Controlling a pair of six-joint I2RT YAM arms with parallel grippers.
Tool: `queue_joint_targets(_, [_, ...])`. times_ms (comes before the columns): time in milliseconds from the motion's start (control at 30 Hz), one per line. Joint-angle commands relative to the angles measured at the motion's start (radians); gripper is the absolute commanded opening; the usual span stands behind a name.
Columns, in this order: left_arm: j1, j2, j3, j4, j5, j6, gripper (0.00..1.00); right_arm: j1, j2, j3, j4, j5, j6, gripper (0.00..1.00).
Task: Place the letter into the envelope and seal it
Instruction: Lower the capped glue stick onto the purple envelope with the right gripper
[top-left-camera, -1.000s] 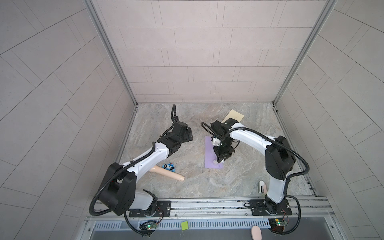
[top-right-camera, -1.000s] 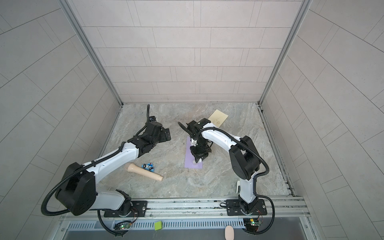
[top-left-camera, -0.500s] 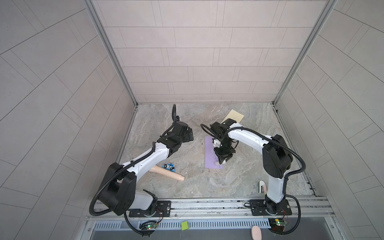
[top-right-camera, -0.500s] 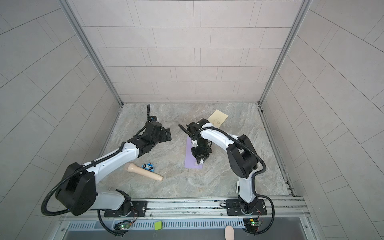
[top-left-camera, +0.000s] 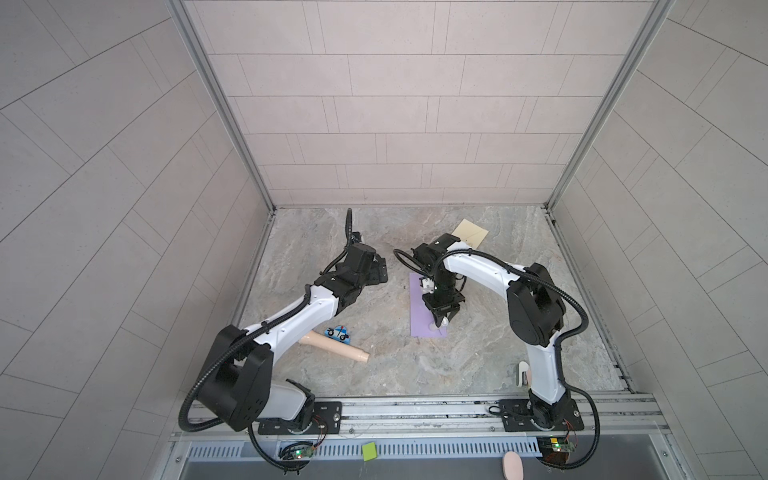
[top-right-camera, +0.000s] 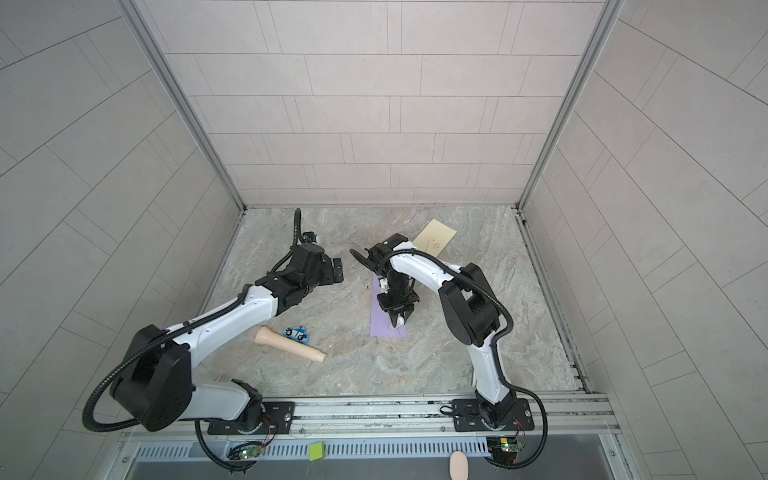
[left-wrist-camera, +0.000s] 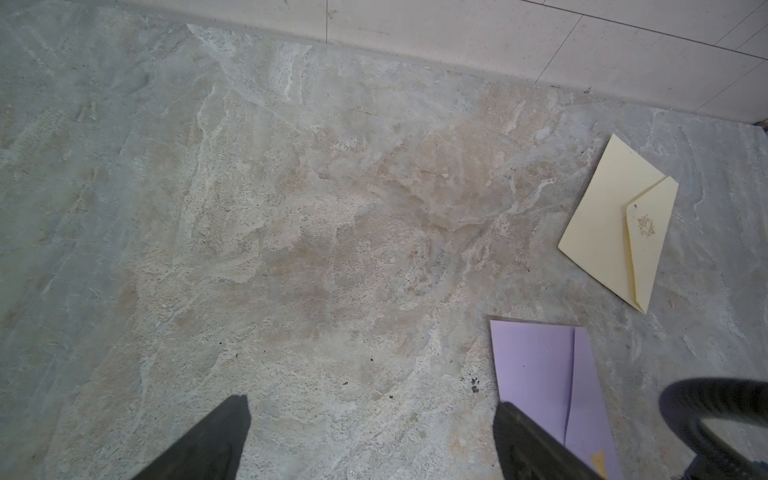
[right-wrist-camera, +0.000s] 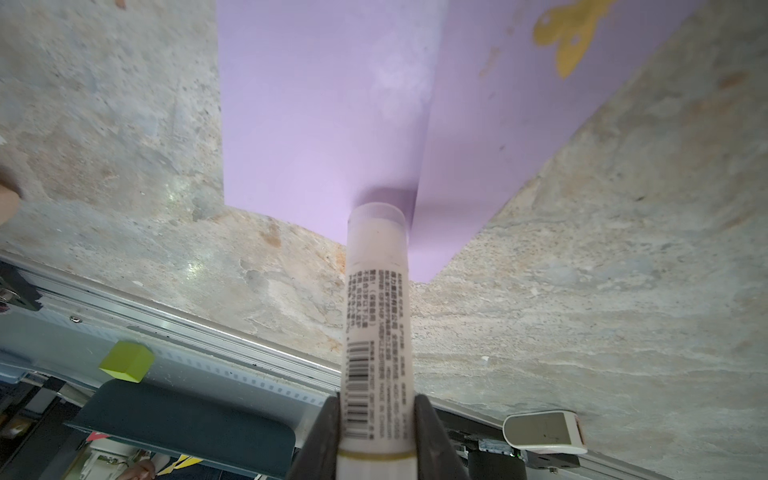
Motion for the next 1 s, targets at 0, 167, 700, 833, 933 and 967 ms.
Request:
queue_joint_targets(0, [-0.002,-0.007,-0.004,0.005,-0.017,0.01,0.98,0.025,0.053,0.003,-0.001,0.015,-0.003,0.0])
queue_joint_targets(167, [-0.001,-0.006,0.0,0.003,-0.024,0.013,0.98,0.046,0.082,-0.039,0.041,0.012,0.017,0.0])
queue_joint_targets(700, [0.01,0.006,0.02,-0.032,-0.049,-0.045,0.98,0.009,-0.101,0.001,0.28,0.016,0.125,0.0])
queue_joint_targets(833, [0.021,0.005,0.031,-0.059,-0.06,-0.057,0.98,0.0,-0.046,0.005,0.379,0.085,0.177,0.0])
queue_joint_targets(933, [0.026,0.003,0.038,-0.073,-0.061,-0.051,0.98,-0.002,-0.016,0.005,0.438,0.177,0.218,0.0])
queue_joint_targets(967, [0.026,0.004,0.04,-0.077,-0.065,-0.05,0.99,-0.001,-0.008,0.001,0.446,0.2,0.236,0.0])
